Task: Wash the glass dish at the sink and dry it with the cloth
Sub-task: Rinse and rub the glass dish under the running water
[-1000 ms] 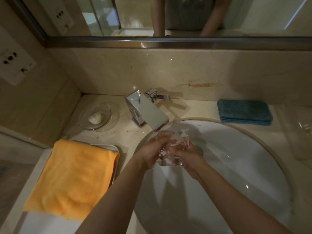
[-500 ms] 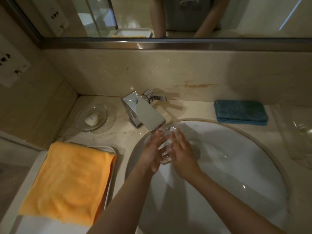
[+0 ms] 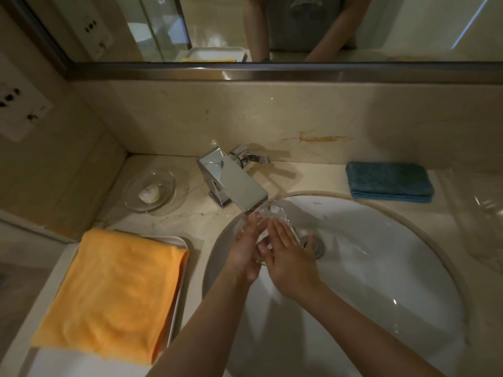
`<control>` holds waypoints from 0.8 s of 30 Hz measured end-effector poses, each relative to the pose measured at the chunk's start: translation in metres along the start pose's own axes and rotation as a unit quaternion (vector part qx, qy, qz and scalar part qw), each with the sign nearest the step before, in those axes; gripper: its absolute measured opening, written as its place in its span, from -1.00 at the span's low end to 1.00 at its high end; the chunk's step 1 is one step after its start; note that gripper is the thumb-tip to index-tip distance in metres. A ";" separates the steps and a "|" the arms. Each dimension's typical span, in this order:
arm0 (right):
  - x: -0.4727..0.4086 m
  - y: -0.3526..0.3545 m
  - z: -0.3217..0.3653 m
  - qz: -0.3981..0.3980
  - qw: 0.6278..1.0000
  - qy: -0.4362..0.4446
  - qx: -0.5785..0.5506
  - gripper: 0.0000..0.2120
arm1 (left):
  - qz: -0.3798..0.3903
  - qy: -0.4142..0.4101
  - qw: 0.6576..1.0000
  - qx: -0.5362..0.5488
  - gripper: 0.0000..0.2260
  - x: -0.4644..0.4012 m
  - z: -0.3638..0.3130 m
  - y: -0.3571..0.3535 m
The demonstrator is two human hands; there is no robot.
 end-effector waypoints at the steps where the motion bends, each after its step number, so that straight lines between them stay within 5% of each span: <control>1: 0.004 -0.001 0.003 -0.004 1.000 -0.011 0.002 -0.02 | -0.010 -0.002 1.000 0.014 -0.59 -0.001 0.000 0.000; 5: 0.024 -0.006 0.011 0.037 0.998 0.044 -0.031 -0.03 | -0.041 -0.006 0.997 0.062 -0.47 -0.001 0.003 0.009; 10: 0.010 0.002 0.009 0.113 0.986 0.092 -0.081 -0.53 | -0.059 0.021 0.992 0.108 -0.45 0.002 0.016 0.014; 12: -0.001 0.004 0.006 0.119 0.987 0.100 -0.050 -0.49 | -0.048 0.016 0.992 0.112 -0.46 0.003 0.018 0.016; 17: -0.012 0.004 0.006 0.062 0.996 0.059 0.027 0.09 | -0.031 0.004 0.996 0.089 -0.50 0.002 0.014 0.013; 24: -0.004 -0.005 0.001 0.018 0.999 0.010 0.026 -0.07 | -0.043 -0.030 0.993 0.109 -0.70 -0.001 0.013 0.016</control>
Point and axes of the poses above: each hand's wrist, its own x-axis away from the middle knuckle, its own y-axis out of the back of the hand, z = x × y, the point moved 1 cm from there along -x, towards the middle knuckle, and after that the axes turned 7 degrees about x, right-handed, at the moved point
